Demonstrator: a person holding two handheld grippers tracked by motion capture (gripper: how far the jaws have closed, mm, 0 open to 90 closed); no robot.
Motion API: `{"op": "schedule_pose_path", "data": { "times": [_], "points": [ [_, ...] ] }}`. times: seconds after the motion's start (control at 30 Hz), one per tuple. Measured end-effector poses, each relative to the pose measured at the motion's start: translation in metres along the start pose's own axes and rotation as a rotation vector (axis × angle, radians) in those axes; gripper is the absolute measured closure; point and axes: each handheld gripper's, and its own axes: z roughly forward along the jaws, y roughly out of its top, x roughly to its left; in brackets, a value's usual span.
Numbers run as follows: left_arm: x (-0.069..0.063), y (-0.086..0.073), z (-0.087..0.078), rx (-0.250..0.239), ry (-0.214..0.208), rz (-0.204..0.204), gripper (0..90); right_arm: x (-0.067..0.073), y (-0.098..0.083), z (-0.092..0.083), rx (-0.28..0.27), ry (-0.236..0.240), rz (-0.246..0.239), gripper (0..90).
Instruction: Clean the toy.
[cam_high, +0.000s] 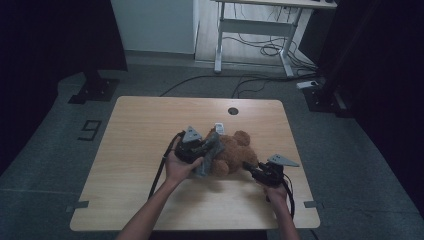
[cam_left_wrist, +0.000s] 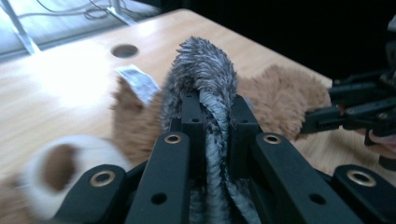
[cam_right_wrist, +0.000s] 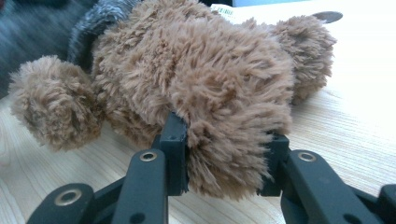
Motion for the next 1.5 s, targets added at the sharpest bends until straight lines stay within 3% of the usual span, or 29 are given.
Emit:
{"op": "schedule_pose_path", "data": {
  "times": [0.13, 0.27, 0.4, 0.57, 0.63, 0.7, 0.93, 0.97, 1.0, 1.13, 1.2, 1.23, 1.33, 1.37, 1.47, 1.5],
  "points": [
    [-0.001, -0.009, 0.007, 0.013, 0.022, 0.006, 79.8, -0.001, 0.0, 0.0, 0.006, -0.002, -0.003, 63.8],
    [0.012, -0.028, -0.008, 0.035, 0.115, 0.018, 80.1, -0.001, -0.001, 0.0, 0.011, -0.01, 0.003, 63.8],
    [0.025, -0.04, -0.021, 0.038, 0.115, -0.012, 80.4, -0.002, -0.001, 0.0, 0.017, -0.009, 0.005, 63.8],
    [0.027, -0.048, -0.041, 0.038, 0.173, 0.031, 80.4, -0.001, -0.001, 0.001, 0.022, -0.013, 0.01, 63.8],
    [0.033, -0.053, -0.051, 0.039, 0.213, 0.033, 80.4, -0.001, -0.001, 0.001, 0.022, -0.014, 0.009, 63.8],
    [0.036, -0.056, -0.054, 0.042, 0.224, 0.028, 80.4, -0.001, -0.001, 0.001, 0.02, -0.015, 0.01, 63.8],
    [0.075, -0.088, -0.06, 0.113, 0.297, -0.076, 80.4, -0.001, -0.001, 0.001, 0.019, -0.013, 0.012, 63.8],
    [0.075, -0.088, -0.06, 0.113, 0.297, -0.076, 80.4, -0.001, -0.001, 0.001, 0.019, -0.013, 0.012, 63.8],
    [0.083, -0.094, -0.061, 0.126, 0.305, -0.109, 80.4, -0.001, -0.001, 0.001, 0.02, -0.013, 0.011, 63.8],
    [0.086, -0.088, -0.073, 0.071, 0.312, -0.126, 80.4, -0.002, -0.001, 0.001, 0.019, -0.013, 0.016, 63.8],
    [0.082, -0.075, -0.082, 0.028, 0.301, -0.116, 80.4, -0.003, -0.001, 0.001, 0.015, -0.009, 0.02, 63.8],
    [0.075, -0.061, -0.087, -0.009, 0.278, -0.097, 80.4, -0.002, -0.001, 0.001, 0.013, -0.006, 0.022, 63.8],
    [0.066, -0.048, -0.088, -0.035, 0.253, -0.075, 80.4, -0.002, -0.001, 0.001, 0.012, -0.005, 0.022, 63.8],
    [0.055, -0.036, -0.083, -0.045, 0.231, -0.044, 80.4, -0.002, -0.001, 0.001, 0.013, -0.005, 0.022, 63.8],
    [0.039, -0.022, -0.068, -0.043, 0.186, -0.012, 80.4, -0.001, -0.001, 0.001, 0.012, -0.003, 0.024, 63.8],
    [0.039, -0.022, -0.068, -0.043, 0.186, -0.012, 80.3, -0.001, -0.001, 0.001, 0.012, -0.003, 0.024, 63.8]
  ]
}}
